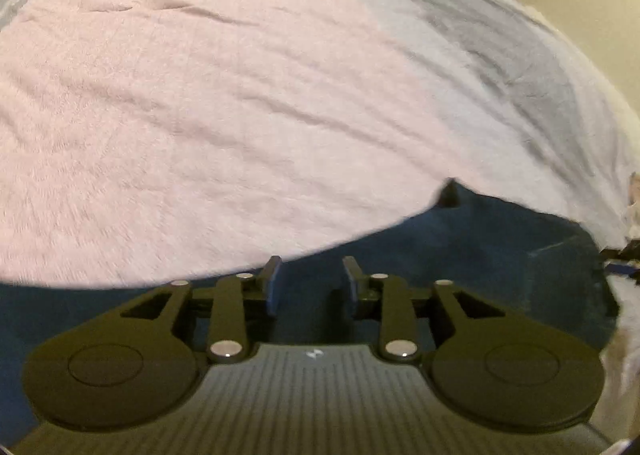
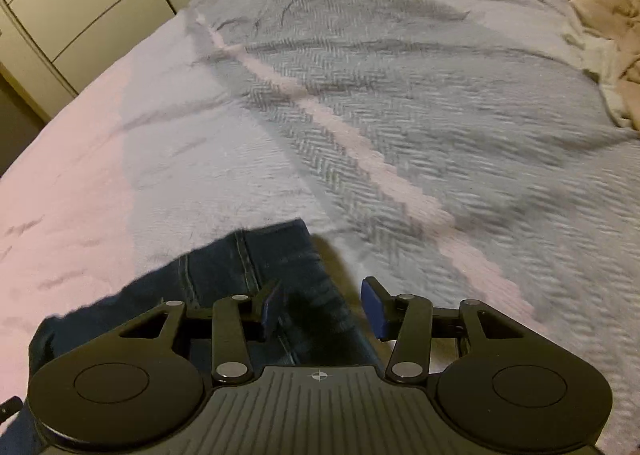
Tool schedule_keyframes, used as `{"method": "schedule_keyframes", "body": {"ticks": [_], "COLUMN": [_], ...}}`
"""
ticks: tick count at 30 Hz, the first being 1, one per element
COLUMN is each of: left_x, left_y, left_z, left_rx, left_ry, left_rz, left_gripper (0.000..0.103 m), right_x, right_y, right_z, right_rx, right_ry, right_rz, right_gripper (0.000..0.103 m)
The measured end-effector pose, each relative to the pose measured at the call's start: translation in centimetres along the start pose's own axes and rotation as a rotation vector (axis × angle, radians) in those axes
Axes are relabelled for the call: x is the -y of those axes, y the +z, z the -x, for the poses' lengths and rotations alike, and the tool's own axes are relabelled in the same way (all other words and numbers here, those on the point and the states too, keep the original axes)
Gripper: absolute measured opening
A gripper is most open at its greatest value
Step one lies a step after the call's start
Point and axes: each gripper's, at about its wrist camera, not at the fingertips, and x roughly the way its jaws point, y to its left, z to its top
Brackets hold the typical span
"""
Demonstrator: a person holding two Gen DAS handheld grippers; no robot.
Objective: Fold clothes
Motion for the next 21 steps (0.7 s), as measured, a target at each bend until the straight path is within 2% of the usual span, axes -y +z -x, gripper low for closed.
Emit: {"method": "schedule_keyframes", "body": {"ticks": [2,4,6,8,9,11,14,16,20,21], "left_x": [-0.3,0.0,0.3,0.6,0.7,1.0,1.4,1.7,2.5,1.7], "left_y": [0.0,-0.2,-0.4,-0.6,-0.7,-0.9,-1.2,-1.4,-2.3,-2.4], "left_z": [-0.6,-0.1,0.3,0.8,1.0,1.4,2.1,2.3,-1.7,-2.9], "left_rx": [-0.013,-0.009,-0.006,-0.002,0.0,0.003,0.009,0.01,-0.047,-0.062], "left_ry": [-0.003,-0.027,-0.05,-0.074,-0.086,-0.109,-0.144,-0.164,-0.106,-0.074], "left_rz": [-0.006,0.004,0.015,0.025,0.031,0.041,0.057,0.067,0.066,0.104], "left_gripper": [0.027,0.027,0.017,0.016,0.016,0.016,0.012,0.009,0.01,0.003], "right_x": [0.0,0.1,0.0,-0.3,-0.9,-2.9,-6.0,-6.9,-6.7,-6.4], "right_y": [0.1,0.1,0.2,0.4,0.5,0.1,-1.1,-1.7,-2.1,-2.1], "right_z": [-1.4,-2.4,-2.3,-1.5,-1.0,-0.2,-0.4,-1.1,-3.1,-3.5], "right_rx": [-0.008,-0.026,-0.012,0.029,0.054,0.093,0.1,0.096,0.067,0.057], "right_ry": [-0.001,-0.057,-0.098,-0.129,-0.14,-0.101,-0.066,-0.061,-0.069,-0.067], "right_rz": [-0.005,-0.013,-0.031,-0.044,-0.017,0.105,0.288,0.338,0.344,0.339], "right_gripper": [0.047,0.05,0.051,0.051,0.051,0.051,0.051,0.051,0.051,0.051]}}
